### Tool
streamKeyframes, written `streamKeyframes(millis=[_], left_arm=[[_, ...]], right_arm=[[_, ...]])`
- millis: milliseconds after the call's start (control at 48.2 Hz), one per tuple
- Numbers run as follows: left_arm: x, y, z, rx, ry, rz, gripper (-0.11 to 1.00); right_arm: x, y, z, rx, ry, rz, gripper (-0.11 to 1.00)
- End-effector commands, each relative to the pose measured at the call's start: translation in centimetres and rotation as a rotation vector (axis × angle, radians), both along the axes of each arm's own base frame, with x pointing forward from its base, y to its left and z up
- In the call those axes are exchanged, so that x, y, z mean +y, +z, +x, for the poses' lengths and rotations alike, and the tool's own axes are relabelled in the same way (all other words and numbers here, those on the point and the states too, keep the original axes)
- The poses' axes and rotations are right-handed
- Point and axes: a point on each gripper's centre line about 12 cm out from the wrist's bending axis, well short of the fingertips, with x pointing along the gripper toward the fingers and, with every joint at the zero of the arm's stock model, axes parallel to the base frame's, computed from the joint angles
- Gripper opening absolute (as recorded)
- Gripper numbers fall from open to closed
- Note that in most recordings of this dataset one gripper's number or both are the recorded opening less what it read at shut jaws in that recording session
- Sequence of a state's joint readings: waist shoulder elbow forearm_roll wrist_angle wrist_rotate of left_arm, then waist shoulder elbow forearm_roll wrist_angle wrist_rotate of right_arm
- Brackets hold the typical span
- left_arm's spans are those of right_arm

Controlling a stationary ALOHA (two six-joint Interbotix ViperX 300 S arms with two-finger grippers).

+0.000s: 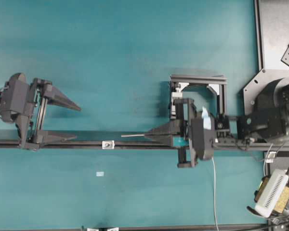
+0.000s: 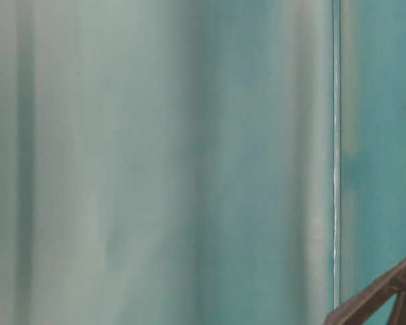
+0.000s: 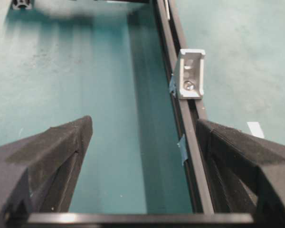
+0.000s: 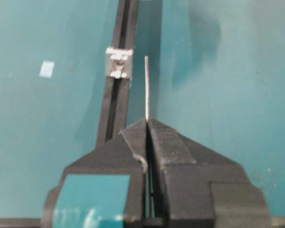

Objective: Insert the wire into the hole on the right side and pull it with the left arm.
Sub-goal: 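Carry the wire down to the white bracket on the lower rail, then push the wire tip leftward through the hole in the white bracket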

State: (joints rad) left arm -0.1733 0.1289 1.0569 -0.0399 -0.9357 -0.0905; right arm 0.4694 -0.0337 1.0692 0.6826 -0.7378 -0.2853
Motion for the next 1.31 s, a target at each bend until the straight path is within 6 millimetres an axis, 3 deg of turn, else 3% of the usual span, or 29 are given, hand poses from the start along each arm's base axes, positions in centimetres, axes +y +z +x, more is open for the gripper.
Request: streamKeyframes(millis=[0,436,768,1286], left_arm=[[-0.5,0.7,0.5,-0.049,-0.010,-0.016,0.78],[-1.0,-1.8,2.1,0.011,0.011,-0.113,0.78],[-1.6,-2.1,3.4,-0.009,0.003,-0.120,0.78],[-1.9,-2.1,3.4,-0.009,-0.004,-0.122,0.78]], right_arm=[[0.6,0.3,0.3,-0.021,-0.031,0.014,0.01],[3.3,-1.6,0.7,-0.049,0.006,-0.040,0.01],[3.0,-2.7,1.0,-0.074,-0.031,-0.079,0.01],[2.9,-3.4,1.1,-0.083,-0.043,-0.098,0.01]])
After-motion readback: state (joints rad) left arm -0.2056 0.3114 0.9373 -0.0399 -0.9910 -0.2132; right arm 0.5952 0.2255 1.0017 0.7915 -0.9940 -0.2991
